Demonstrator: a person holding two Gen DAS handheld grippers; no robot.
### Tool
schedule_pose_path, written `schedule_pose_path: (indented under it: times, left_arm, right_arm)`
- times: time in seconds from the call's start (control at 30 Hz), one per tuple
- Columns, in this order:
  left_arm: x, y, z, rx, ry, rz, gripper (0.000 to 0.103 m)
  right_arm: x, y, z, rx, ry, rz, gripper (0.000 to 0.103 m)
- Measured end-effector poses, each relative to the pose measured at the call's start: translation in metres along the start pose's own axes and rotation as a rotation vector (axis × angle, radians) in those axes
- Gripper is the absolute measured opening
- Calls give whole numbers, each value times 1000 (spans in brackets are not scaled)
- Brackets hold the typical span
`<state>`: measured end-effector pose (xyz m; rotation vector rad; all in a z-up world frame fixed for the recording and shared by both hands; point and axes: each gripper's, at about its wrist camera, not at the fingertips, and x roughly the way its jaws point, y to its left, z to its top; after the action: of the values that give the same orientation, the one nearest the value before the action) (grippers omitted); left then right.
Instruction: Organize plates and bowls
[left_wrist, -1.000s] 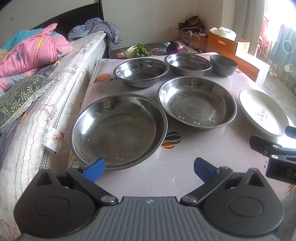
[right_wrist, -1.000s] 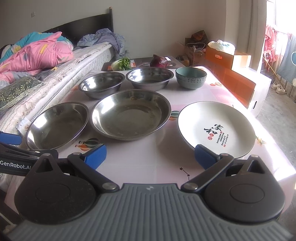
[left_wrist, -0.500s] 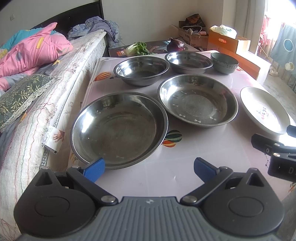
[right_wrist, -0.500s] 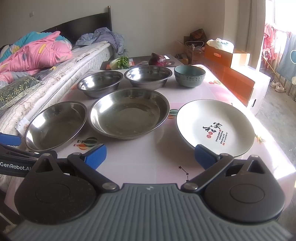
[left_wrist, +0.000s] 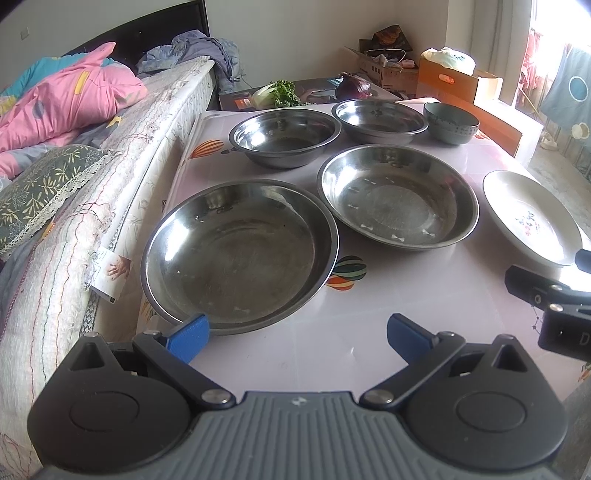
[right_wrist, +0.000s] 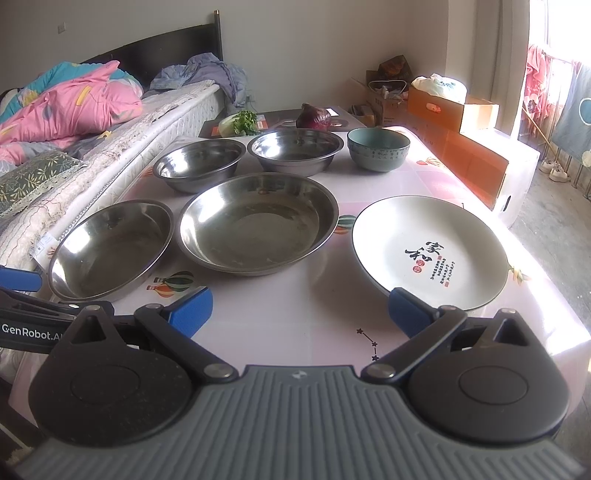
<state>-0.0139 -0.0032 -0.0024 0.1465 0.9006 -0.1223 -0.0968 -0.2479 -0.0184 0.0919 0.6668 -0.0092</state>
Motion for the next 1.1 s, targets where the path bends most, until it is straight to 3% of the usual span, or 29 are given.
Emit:
schedule_pose_path:
  times: [1.1]
  left_arm:
    - [4,5,5,3,-1,14,103]
  right_arm:
    - [1,-3,6,12,-10,-8,102]
